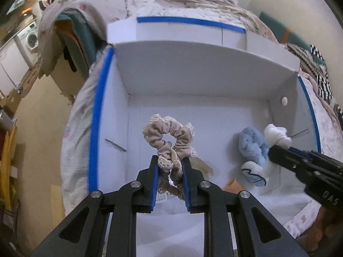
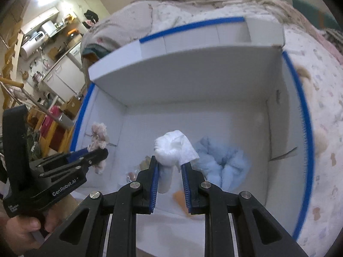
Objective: Organize soft objects
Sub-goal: 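Carry the beige scrunchie with the left tool while the right tool carries the white cloth into the box, then open both tools to release the scrunchie and white cloth in the box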
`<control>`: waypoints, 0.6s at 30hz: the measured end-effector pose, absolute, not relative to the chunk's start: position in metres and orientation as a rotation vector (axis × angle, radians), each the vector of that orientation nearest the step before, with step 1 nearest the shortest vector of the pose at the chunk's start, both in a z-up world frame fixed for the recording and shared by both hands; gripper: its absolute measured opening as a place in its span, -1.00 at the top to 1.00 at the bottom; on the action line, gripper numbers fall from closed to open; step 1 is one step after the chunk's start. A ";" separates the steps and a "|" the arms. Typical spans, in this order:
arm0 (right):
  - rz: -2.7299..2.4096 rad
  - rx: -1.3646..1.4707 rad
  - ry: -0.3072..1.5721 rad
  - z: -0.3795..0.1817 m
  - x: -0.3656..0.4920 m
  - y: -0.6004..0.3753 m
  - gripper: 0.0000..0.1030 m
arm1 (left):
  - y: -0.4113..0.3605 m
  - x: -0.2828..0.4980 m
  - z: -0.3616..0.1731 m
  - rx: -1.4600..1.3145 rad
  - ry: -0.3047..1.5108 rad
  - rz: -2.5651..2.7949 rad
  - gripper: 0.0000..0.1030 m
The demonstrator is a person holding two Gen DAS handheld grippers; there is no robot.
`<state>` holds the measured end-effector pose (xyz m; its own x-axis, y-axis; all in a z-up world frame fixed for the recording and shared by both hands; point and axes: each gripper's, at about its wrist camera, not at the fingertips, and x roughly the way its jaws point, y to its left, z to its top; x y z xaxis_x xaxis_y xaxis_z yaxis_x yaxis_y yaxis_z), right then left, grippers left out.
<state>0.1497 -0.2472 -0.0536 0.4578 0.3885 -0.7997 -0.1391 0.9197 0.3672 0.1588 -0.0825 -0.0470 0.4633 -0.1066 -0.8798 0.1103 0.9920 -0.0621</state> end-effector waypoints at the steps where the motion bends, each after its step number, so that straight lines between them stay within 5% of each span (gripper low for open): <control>1: 0.333 0.265 1.063 -0.057 0.152 -0.246 0.56 | -0.084 0.160 -0.049 0.009 1.088 -0.138 0.65; 13: 0.346 0.306 1.185 -0.089 0.164 -0.240 0.51 | -0.087 0.173 -0.081 -0.025 1.223 -0.129 0.55; 16: 0.345 0.324 1.195 -0.090 0.164 -0.241 0.36 | -0.090 0.173 -0.084 -0.025 1.233 -0.136 0.37; 18: 0.343 0.335 1.195 -0.091 0.164 -0.242 -0.05 | -0.091 0.172 -0.083 -0.021 1.233 -0.139 0.21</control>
<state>0.1643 -0.2421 -0.0908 0.3286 0.4299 -0.8410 -0.0820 0.9000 0.4281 0.1720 -0.0914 -0.0833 0.3245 -0.1171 -0.9386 0.0942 0.9914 -0.0911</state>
